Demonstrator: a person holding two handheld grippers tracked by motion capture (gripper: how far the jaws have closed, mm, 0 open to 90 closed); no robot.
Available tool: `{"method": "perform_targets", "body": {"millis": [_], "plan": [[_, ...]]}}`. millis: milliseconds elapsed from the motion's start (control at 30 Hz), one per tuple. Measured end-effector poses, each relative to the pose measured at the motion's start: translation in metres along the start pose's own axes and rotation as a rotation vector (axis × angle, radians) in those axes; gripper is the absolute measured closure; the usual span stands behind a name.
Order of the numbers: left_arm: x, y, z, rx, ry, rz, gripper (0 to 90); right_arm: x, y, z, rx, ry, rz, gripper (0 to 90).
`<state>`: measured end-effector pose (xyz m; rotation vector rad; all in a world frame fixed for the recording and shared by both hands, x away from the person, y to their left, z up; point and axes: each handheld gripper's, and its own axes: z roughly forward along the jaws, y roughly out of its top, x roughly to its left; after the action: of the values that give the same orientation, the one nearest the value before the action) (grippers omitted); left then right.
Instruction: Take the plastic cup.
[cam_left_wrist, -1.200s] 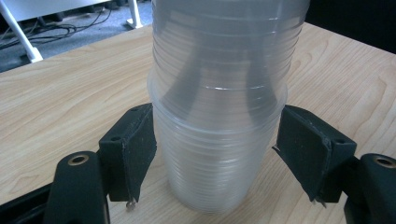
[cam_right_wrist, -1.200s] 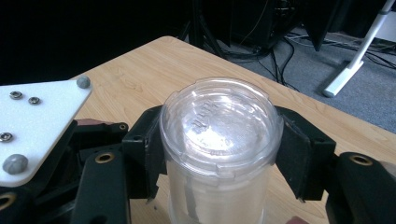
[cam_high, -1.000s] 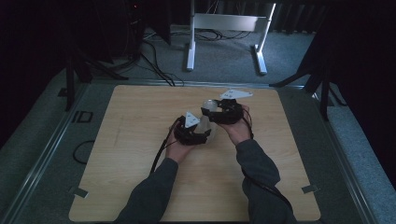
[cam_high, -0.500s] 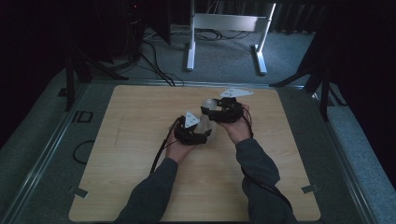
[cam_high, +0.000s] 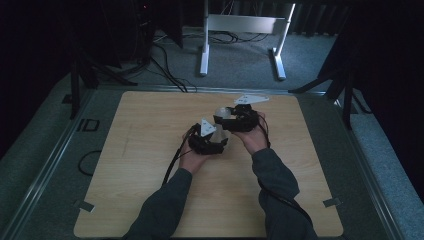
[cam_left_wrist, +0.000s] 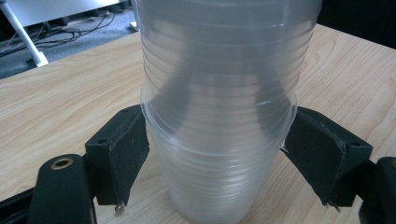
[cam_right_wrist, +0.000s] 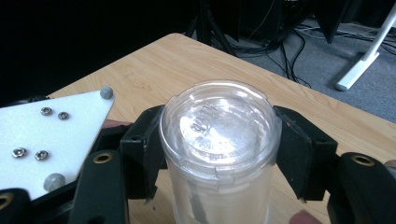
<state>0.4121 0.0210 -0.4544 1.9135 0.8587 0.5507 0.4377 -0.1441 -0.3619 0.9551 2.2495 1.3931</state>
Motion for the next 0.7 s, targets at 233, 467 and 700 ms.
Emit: {"method": "perform_targets", "body": {"millis": [233, 467, 700], "plan": [[0.000, 0.000, 0.000, 0.000, 0.001, 0.006, 23.5, 0.001, 0.003, -0.002, -0.019, -0.006, -0.010, 38.1], [0.000, -0.001, -0.001, 0.001, 0.002, 0.011, 23.9, 0.001, 0.006, -0.004, -0.024, -0.007, -0.013, 38.6], [0.000, -0.001, -0.001, 0.003, 0.001, 0.012, 24.1, 0.002, 0.011, -0.006, -0.025, -0.004, -0.016, 39.7]]}}
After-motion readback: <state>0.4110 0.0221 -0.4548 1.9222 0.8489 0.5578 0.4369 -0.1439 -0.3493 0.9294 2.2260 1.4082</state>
